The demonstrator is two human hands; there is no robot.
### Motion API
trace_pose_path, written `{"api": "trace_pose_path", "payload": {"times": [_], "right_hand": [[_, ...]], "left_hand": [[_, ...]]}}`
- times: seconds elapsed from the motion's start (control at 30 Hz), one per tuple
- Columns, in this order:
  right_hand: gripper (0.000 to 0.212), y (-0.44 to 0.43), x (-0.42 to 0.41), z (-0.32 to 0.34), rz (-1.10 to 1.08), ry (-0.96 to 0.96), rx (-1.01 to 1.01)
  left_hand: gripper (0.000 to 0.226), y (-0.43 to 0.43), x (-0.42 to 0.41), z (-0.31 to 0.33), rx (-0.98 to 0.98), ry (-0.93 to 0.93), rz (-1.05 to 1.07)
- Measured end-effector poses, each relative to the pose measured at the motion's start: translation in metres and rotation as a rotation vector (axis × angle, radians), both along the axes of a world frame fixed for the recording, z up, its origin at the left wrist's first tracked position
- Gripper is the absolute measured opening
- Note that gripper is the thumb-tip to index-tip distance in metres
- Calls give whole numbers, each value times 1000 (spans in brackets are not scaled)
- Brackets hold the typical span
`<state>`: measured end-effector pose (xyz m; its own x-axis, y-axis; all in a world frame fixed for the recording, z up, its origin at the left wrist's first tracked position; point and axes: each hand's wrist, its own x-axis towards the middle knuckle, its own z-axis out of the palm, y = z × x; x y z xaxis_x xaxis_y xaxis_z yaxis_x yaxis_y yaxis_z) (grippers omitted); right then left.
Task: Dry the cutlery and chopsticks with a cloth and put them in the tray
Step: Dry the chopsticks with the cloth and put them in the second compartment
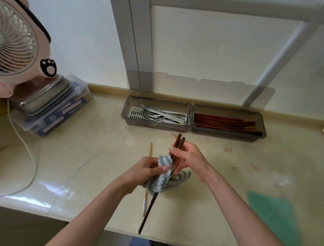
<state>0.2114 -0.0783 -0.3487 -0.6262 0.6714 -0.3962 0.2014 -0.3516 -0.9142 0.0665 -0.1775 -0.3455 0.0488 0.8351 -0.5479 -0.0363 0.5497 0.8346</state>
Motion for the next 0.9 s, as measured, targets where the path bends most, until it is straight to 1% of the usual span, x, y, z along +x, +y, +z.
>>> {"api": "trace_pose_path", "payload": {"times": [0.07,0.17,0.23,0.4,0.47,0.53,0.57,0.6,0.73,0.83,0.9], "right_hand": [[16,-1,0,-2,-37,-4,48],[16,-1,-1,-2,-98,12,37],[17,-3,-1,-2,-122,6,21],[18,8,0,-1,-207,-1,-23],[16,19,2,1,-285,-2,-33],[12,33,9,5,-371,-19,-33],[9,41,14,6,-408,-35,-28],[9,48,18,8,-437,-56,-18],[12,56,20,9,-475,-83,-14],[12,60,21,13,-541,-58,-26],[15,61,22,16,-603,-26,-46]], "left_hand": [[11,-1,3,-3,13,43,34],[16,0,6,-5,5,55,96],[17,-1,6,-6,-10,49,97],[5,-2,6,-4,-20,16,84],[12,0,4,0,-22,11,85],[35,0,1,3,-32,23,76],[42,-1,1,4,-43,30,70],[42,-3,0,4,-50,40,67],[33,-5,-4,0,-67,84,54],[22,-6,-16,3,-62,93,52],[21,-9,-25,7,-50,84,75]]}}
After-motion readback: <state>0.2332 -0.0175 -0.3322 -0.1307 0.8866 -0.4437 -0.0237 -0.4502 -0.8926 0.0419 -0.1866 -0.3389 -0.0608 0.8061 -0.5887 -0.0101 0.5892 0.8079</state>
